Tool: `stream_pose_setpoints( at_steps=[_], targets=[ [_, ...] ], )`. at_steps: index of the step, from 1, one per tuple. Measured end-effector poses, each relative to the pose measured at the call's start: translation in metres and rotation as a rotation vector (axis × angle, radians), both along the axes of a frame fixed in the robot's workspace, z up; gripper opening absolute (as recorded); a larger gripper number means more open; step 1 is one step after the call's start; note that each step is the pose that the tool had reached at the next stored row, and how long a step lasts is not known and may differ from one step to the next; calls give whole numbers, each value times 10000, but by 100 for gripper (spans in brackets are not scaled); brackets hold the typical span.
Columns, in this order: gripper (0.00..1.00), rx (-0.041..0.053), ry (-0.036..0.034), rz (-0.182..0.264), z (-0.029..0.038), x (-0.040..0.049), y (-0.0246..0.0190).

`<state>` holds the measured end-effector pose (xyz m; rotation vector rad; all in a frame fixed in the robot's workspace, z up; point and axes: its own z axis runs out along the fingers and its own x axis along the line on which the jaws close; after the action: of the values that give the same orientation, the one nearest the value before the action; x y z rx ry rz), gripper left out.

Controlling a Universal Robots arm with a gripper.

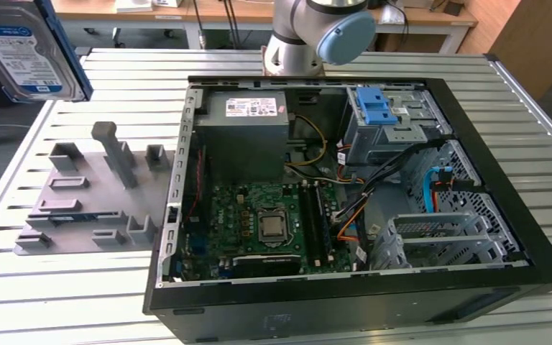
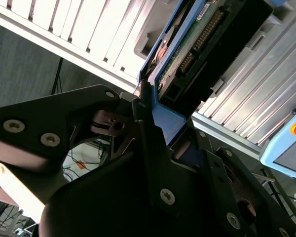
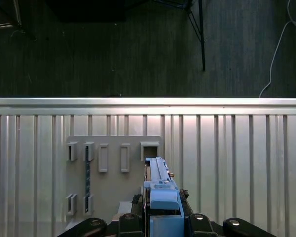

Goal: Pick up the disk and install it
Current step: 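Pick up the disk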

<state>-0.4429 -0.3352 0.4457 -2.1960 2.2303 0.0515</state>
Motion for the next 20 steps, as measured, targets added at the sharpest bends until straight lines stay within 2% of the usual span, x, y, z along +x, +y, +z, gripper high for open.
stream_pose_setpoints(
  at_steps=[12, 20],
  targets=[
    [37, 0, 0, 0, 87, 0, 0],
    [37, 1, -2, 0, 180, 0, 0]
  ],
)
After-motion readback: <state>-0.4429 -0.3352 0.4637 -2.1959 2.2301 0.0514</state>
